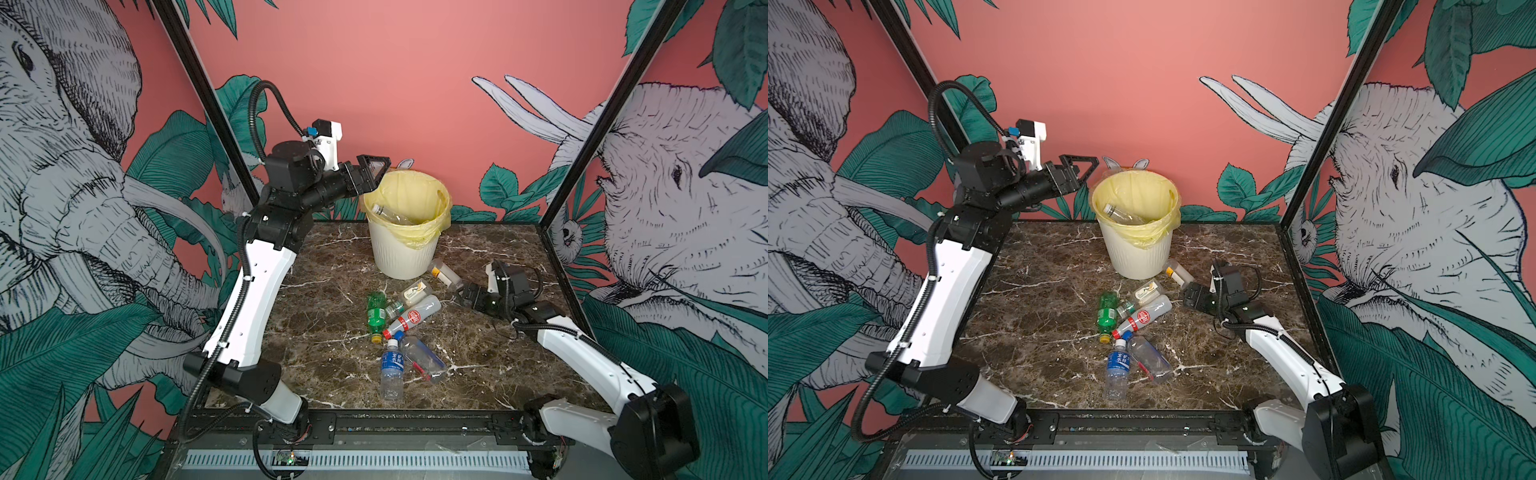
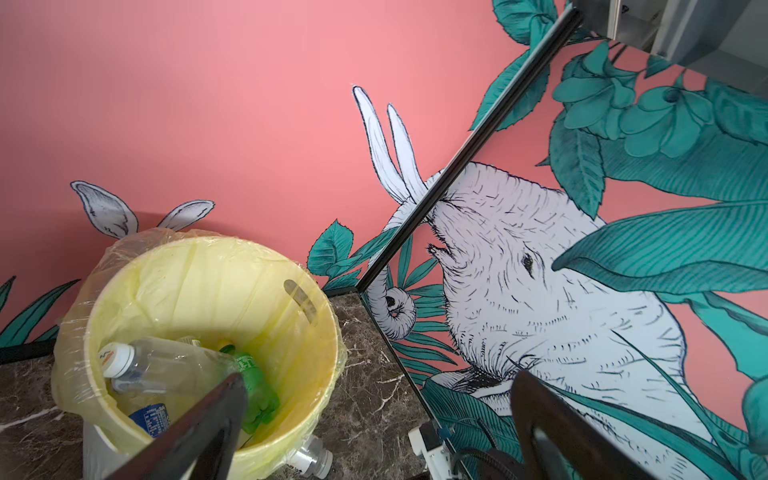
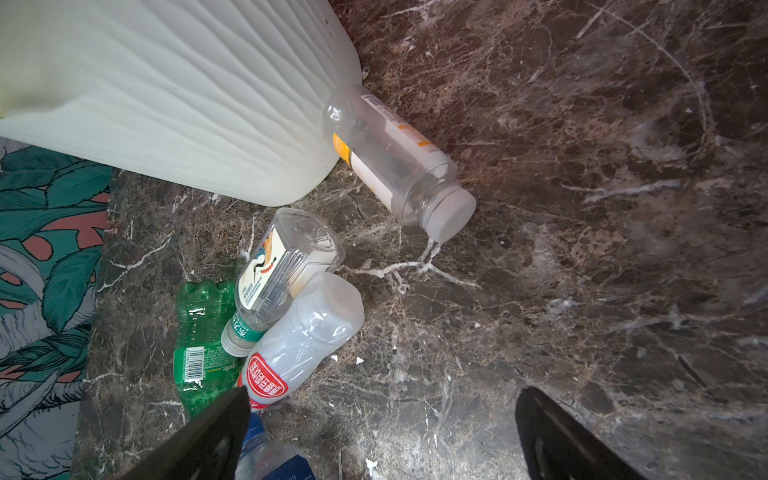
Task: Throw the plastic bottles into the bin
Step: 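Raise the white-cap bottle over the bin and open the left gripper, then withdraw the left gripper from the bin while the right gripper moves toward the orange-label bottle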
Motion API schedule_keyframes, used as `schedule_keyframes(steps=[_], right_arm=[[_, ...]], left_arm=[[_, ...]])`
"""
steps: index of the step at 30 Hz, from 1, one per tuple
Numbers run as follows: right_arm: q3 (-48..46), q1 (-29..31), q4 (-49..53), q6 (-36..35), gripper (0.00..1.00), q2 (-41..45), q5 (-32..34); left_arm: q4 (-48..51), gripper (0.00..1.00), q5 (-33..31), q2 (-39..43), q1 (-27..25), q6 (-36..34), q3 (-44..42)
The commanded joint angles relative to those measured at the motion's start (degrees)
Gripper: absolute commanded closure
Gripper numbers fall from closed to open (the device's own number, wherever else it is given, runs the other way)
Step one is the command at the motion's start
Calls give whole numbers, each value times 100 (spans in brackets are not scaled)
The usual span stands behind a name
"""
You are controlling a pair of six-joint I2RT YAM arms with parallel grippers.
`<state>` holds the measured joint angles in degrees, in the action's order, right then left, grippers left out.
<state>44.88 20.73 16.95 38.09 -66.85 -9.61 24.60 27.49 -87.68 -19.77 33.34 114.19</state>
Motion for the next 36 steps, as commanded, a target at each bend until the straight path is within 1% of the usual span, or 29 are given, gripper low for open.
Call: schedule_keyframes(steps=[1,8,11,13,18,27,36], right_arm=[[179,1,163,-174,1,17,190],[229,1,435,-373,1,90,402],[264,1,495,-448,1,83,494],[306,1,521,-528,1,54,572],[591,1,810,-803,1,-111,750],[843,-1,819,-1061,1,-423,795],[921,1,667,-1585,1,-558,979]], left_arm=[[298,1,-68,167,55,-308,-626],[379,1,-405,809,105,-639,-1700],[367,1,-510,1033,112,-694,-2091],[429,1,-695,1201,119,-701,-2349],[523,1,-988,1632,140,-872,-2994],[660,1,-1226,2172,158,-1025,-3907],[511,1,-1261,2571,157,-861,-4809]])
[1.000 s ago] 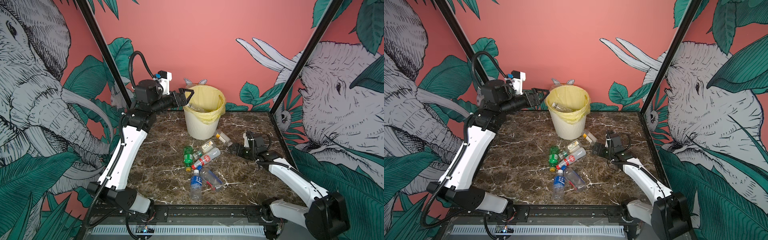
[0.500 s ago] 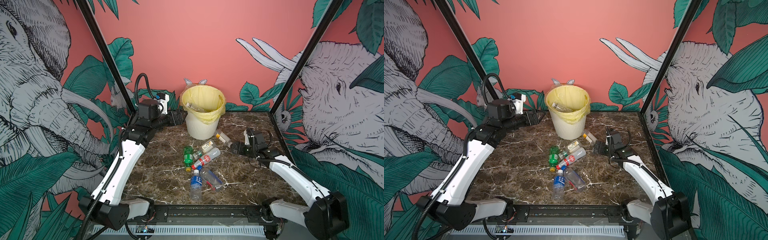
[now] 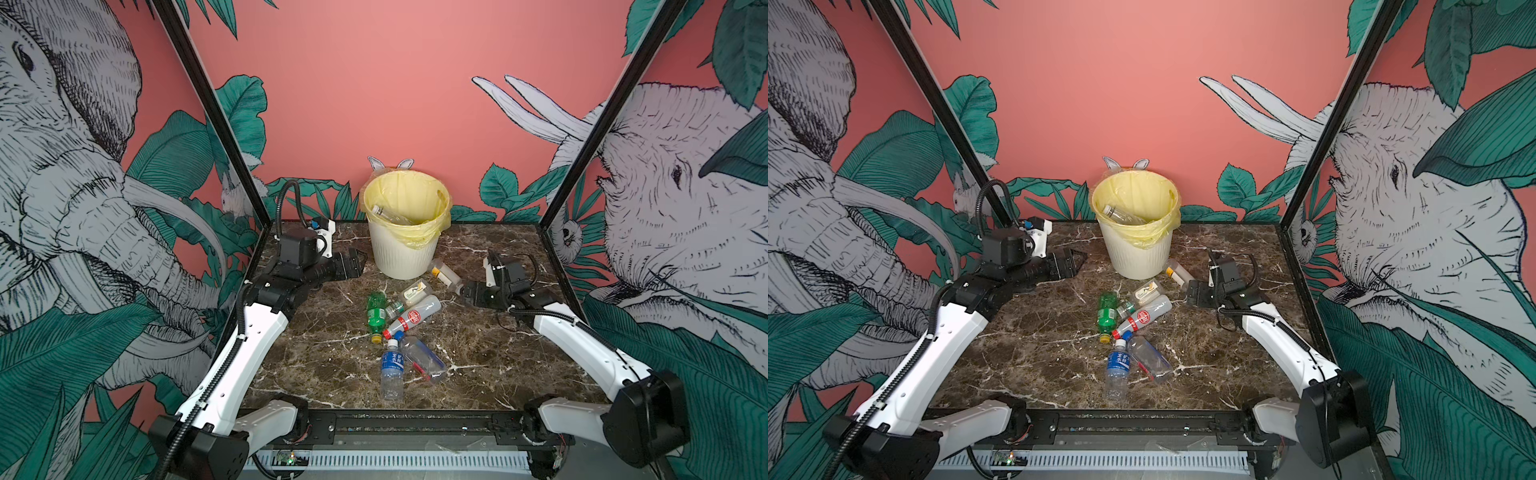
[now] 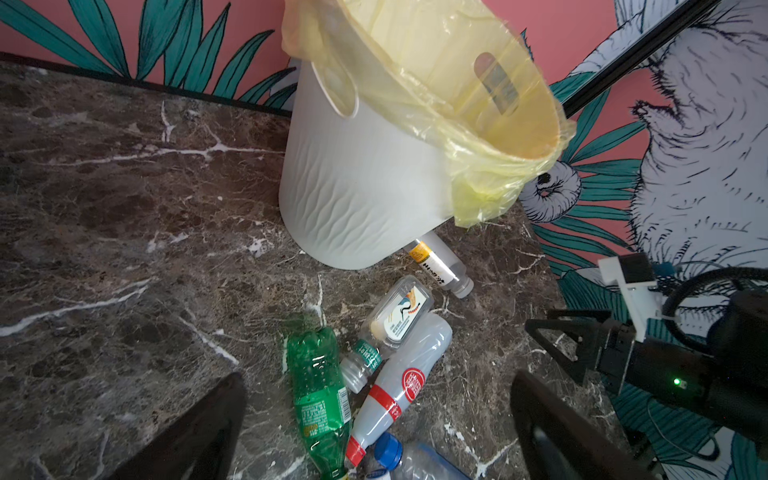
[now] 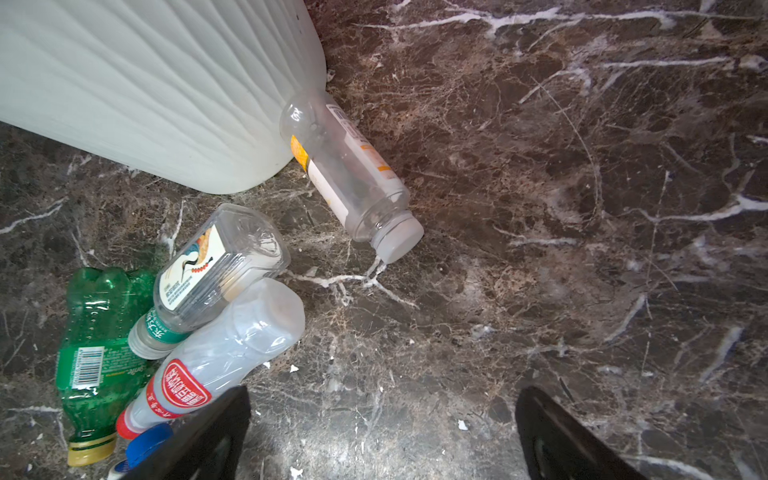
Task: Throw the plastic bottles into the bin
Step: 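Withdraw the left gripper from the bin while the right gripper moves toward the orange-label bottle, then lower the right gripper around the clear orange-label bottle beside the bin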
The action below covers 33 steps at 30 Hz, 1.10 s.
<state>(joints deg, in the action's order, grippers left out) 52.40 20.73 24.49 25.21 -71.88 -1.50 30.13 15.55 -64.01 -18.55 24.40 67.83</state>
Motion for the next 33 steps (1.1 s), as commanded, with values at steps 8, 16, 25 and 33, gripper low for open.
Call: schedule_keyframes(steps=[8,16,25,33], right_arm=[[138,-6,-507,-761,1,-215,-168],[379,-8,-762,-1004,1,-727,-575],[633,-7,-779,-1261,1,-1120,-628],[936,-12,-560,-1857,1,-1510,-573]], left_arm=[[-130,1,-190,366,37,57,-748],[-271,1,-56,315,35,138,-1111],[-227,1,38,171,35,142,-1226],[-262,1,-6,113,35,269,-1433]])
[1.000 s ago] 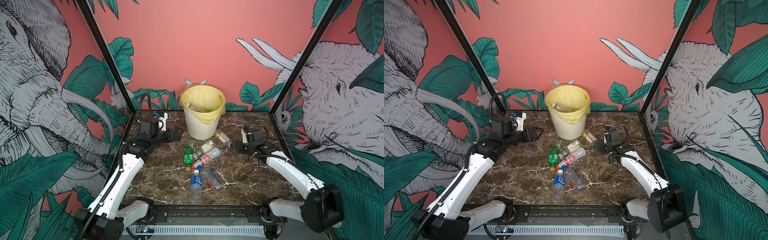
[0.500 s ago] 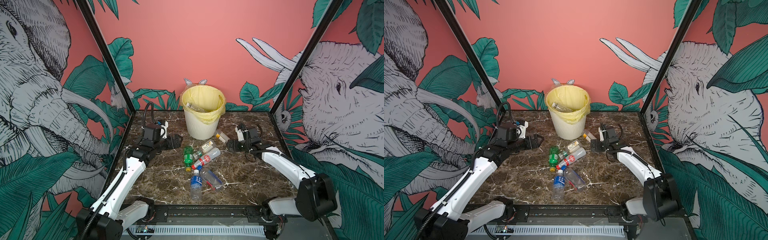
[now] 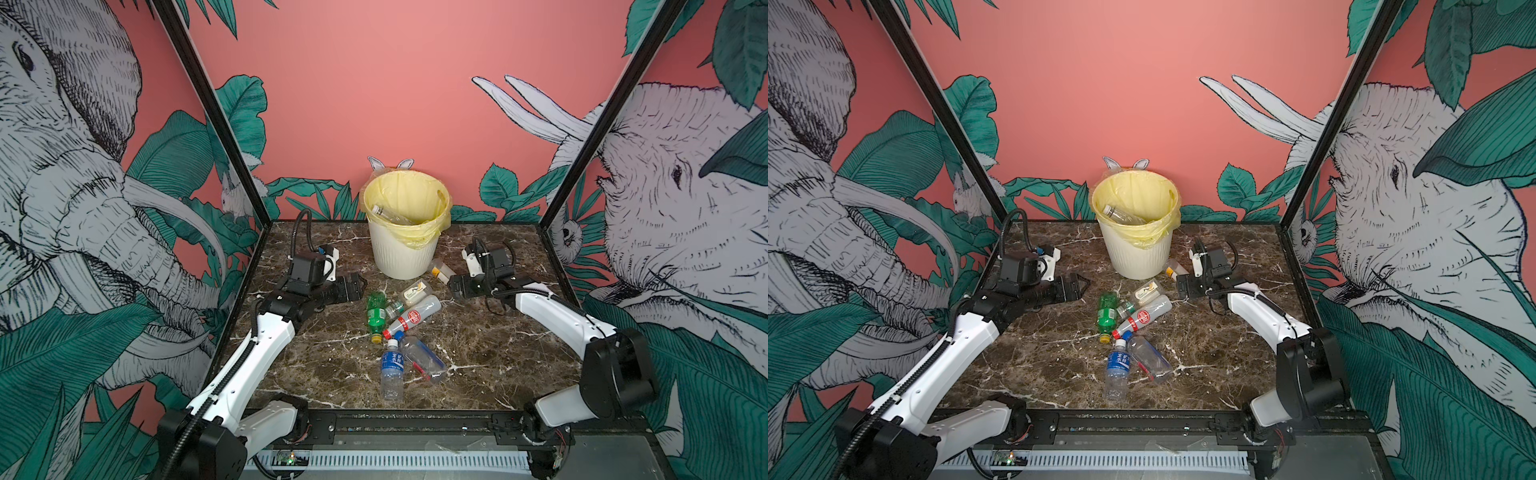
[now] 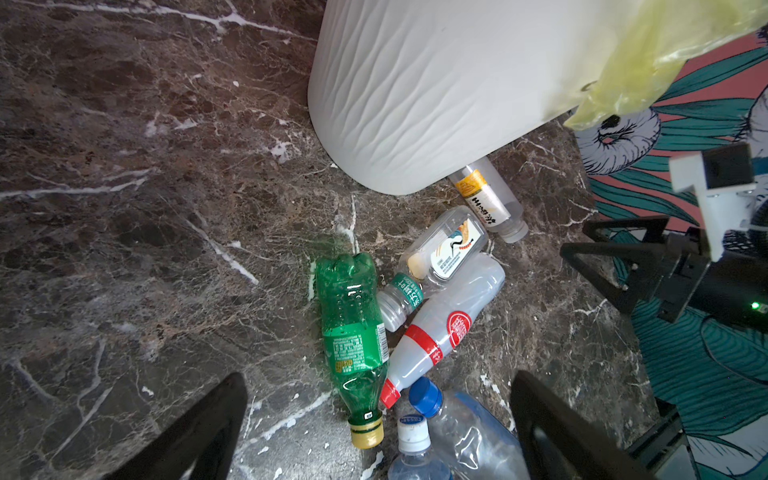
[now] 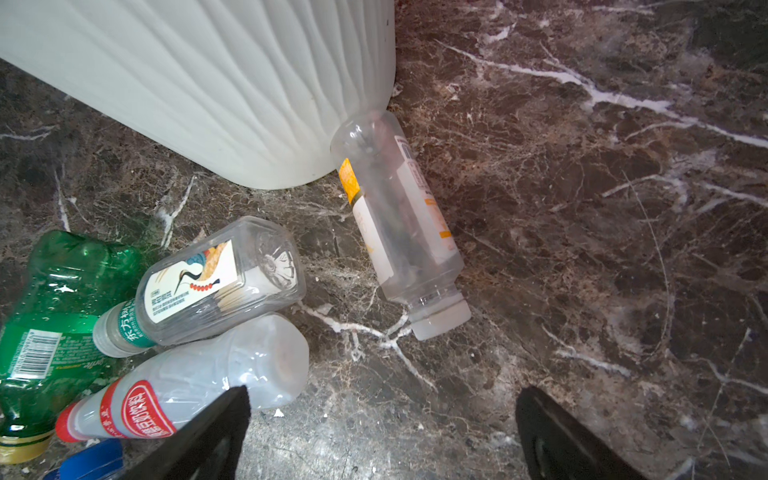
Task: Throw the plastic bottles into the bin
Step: 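Lower the right gripper around the clear orange-label bottle beside the bin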
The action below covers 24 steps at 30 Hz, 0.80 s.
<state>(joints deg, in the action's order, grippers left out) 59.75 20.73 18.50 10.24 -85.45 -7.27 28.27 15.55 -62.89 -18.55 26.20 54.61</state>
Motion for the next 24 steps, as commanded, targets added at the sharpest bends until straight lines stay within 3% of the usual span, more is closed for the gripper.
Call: schedule_keyframes(steps=[1,24], right_arm=[[249,-8,66,-432,1,-213,-1],[1432,-15,759,-1211,1,-1592,254]], left_arm=[[-76,1,-8,-3,33,103,-115],[-344,1,-307,111,35,420,-564]])
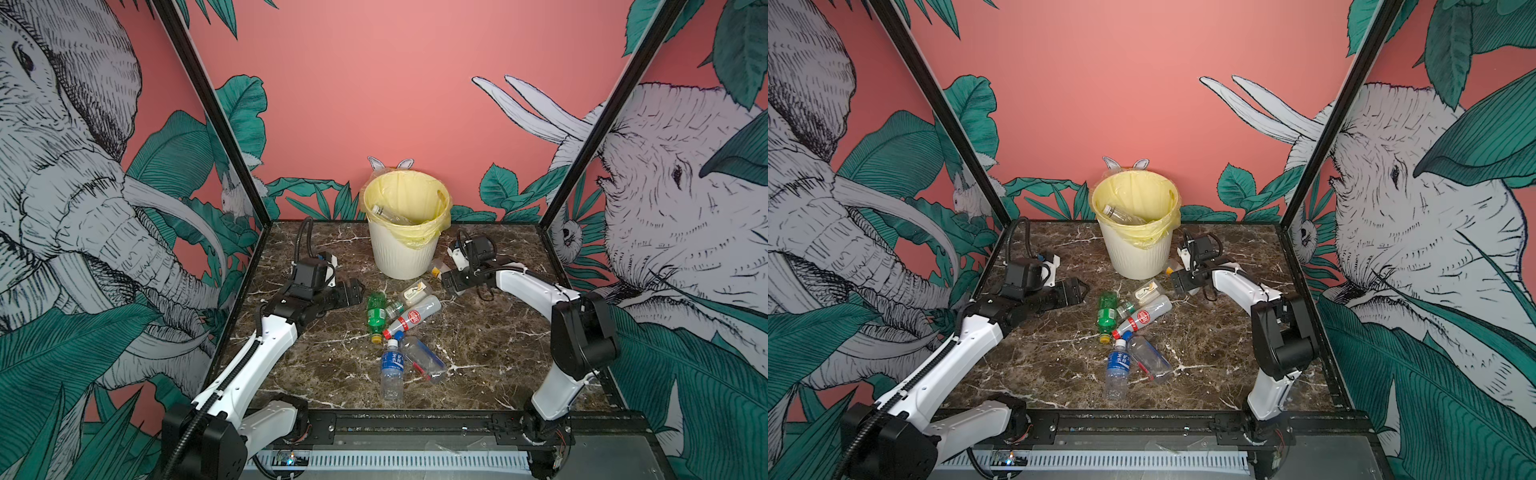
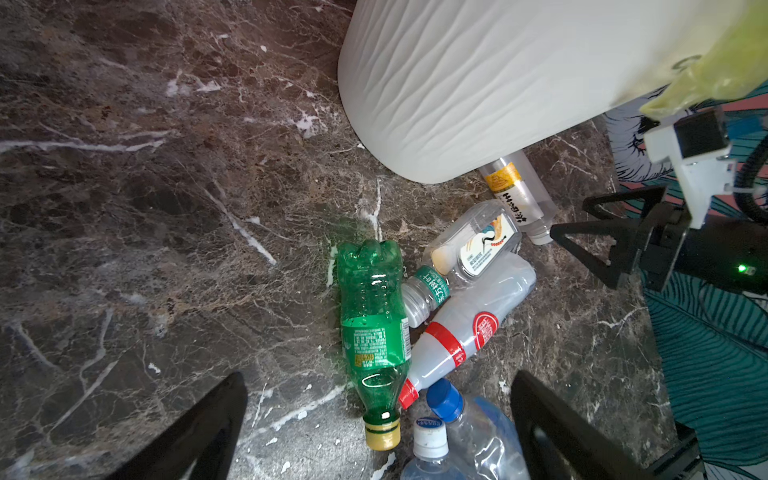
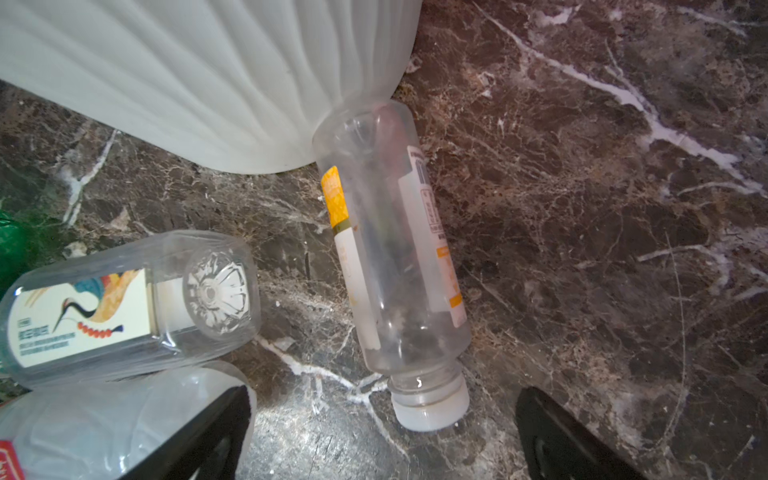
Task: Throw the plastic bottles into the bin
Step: 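Lower the right gripper around the clear orange-label bottle beside the bin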
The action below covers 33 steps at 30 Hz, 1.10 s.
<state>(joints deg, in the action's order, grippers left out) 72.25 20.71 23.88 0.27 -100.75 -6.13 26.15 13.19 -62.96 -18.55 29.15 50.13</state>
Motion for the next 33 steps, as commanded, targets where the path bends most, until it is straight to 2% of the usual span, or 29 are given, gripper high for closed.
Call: schedule_keyframes(steps=[1,14,23,33], right_arm=[[213,-14,211,-233,1,-91,172],[891,-84,236,-327,1,-735,21],[994,-129,-92,-132,1,-1125,-253],[938,-137,-557,190,1,-1345,-110]], left_arm=[[-128,1,-71,115,36,135,-124],[45,1,-320,252,44,32,-155],[48,1,-394,323,53,56,-248],[48,1,-523,332,59,21,-253]])
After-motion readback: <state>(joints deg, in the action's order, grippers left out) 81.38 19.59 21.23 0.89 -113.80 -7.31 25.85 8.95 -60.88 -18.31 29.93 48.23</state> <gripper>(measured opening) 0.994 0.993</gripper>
